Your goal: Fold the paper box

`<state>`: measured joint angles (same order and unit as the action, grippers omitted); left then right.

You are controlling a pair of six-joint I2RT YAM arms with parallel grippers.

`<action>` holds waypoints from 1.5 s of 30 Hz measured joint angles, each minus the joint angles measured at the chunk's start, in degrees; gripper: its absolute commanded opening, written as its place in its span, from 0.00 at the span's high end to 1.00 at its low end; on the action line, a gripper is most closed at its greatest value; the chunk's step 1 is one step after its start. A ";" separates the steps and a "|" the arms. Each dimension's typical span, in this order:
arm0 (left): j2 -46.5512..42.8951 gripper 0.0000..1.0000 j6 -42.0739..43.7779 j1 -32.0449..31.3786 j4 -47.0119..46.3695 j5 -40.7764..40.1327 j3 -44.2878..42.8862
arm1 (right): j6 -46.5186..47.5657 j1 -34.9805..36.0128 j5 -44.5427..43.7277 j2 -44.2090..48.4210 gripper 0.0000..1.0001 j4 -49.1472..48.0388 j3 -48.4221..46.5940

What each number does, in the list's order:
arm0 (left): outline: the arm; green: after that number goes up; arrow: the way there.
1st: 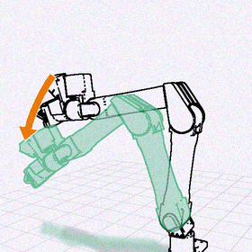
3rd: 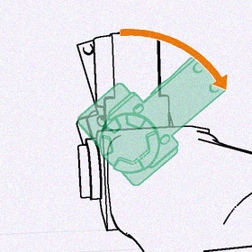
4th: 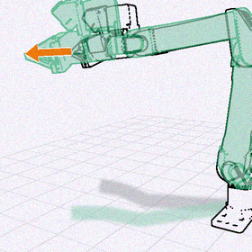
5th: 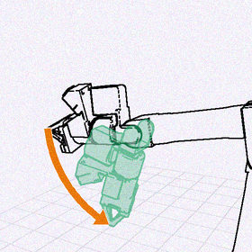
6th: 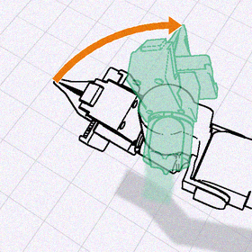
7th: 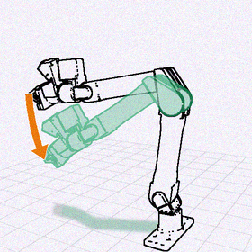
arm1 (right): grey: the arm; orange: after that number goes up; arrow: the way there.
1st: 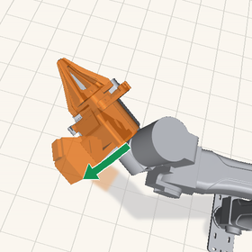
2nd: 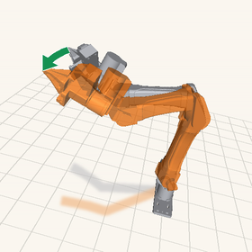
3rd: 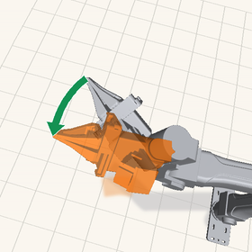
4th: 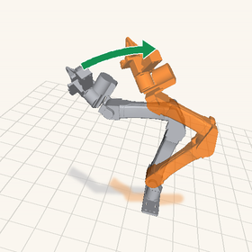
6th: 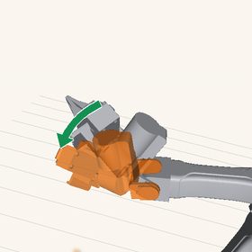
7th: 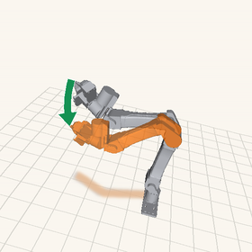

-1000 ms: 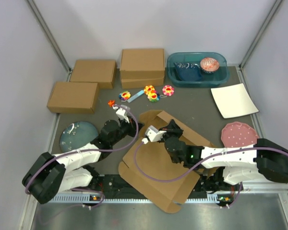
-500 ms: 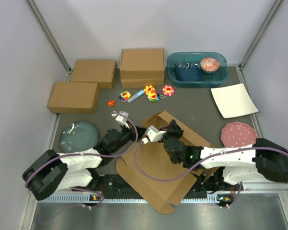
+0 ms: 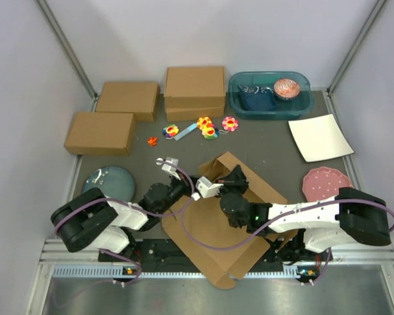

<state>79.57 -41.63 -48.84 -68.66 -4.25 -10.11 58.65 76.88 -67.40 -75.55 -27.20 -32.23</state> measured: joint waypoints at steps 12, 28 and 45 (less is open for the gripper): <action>0.72 0.60 3.23 -2.34 -0.15 3.69 -0.50 | 0.44 0.28 -1.18 -0.70 1.00 -0.46 0.39; -24.41 0.52 8.04 -3.76 31.28 -2.27 1.38 | 0.24 0.70 -1.22 -0.72 1.00 -0.68 0.39; -27.98 0.39 8.63 10.58 43.52 -17.11 -5.01 | -0.20 0.74 -1.27 -0.68 1.00 -0.57 0.37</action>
<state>51.59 -32.99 -38.26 -25.15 -21.37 -15.11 58.46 77.62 -68.66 -76.23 -27.77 -31.86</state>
